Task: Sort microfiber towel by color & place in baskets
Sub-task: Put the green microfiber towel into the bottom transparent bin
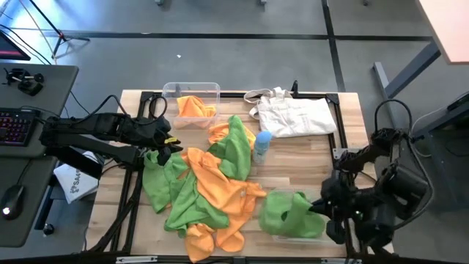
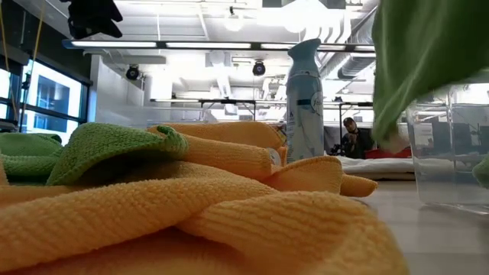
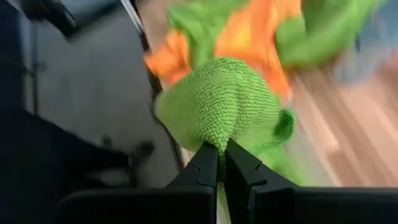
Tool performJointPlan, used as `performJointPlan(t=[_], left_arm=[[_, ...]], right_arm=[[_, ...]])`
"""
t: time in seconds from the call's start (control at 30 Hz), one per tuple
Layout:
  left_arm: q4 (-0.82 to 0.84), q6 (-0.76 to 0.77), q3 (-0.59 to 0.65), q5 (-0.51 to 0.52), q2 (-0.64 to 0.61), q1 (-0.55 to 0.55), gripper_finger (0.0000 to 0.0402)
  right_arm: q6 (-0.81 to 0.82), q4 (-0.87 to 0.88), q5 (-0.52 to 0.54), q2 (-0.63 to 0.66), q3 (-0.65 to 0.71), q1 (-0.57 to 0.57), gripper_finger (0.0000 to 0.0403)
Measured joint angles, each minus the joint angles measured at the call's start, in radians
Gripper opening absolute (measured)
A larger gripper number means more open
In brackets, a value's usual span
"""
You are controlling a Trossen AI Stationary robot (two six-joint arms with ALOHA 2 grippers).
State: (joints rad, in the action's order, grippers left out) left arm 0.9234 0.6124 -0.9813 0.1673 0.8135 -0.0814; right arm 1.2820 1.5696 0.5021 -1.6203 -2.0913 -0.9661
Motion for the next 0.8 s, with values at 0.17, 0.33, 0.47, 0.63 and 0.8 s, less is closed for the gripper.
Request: performJointPlan(t=[0.17, 0.33, 0.47, 0.63, 0.8], left_arm=[[0.0, 0.013, 0.0, 0.001, 0.0, 0.0, 0.0142], [0.0, 0.029, 0.0, 0.025, 0.0, 0.0, 0.0142], [0.0, 0.033, 0.0, 0.032, 0.0, 0.0, 0.0142], [0.0, 0.05, 0.0, 0.067, 0.0, 0.0, 0.0142], [0.0, 0.06, 0.0, 0.083, 0.0, 0.0, 0.0142]], right_arm=[[0.123, 0.002, -0.131, 0.129, 0.283, 0.0, 0.0], [0.289, 0.002, -0.296, 0.263, 0.513, -0.026, 0.0], [0.398, 0.002, -0.449, 0.346, 0.635, -0.048, 0.0], [0.446, 0.003, -0.67, 0.393, 0.712, -0.051, 0.0], [0.39, -0.021, -0.575, 0.396, 0.713, -0.052, 0.0]])
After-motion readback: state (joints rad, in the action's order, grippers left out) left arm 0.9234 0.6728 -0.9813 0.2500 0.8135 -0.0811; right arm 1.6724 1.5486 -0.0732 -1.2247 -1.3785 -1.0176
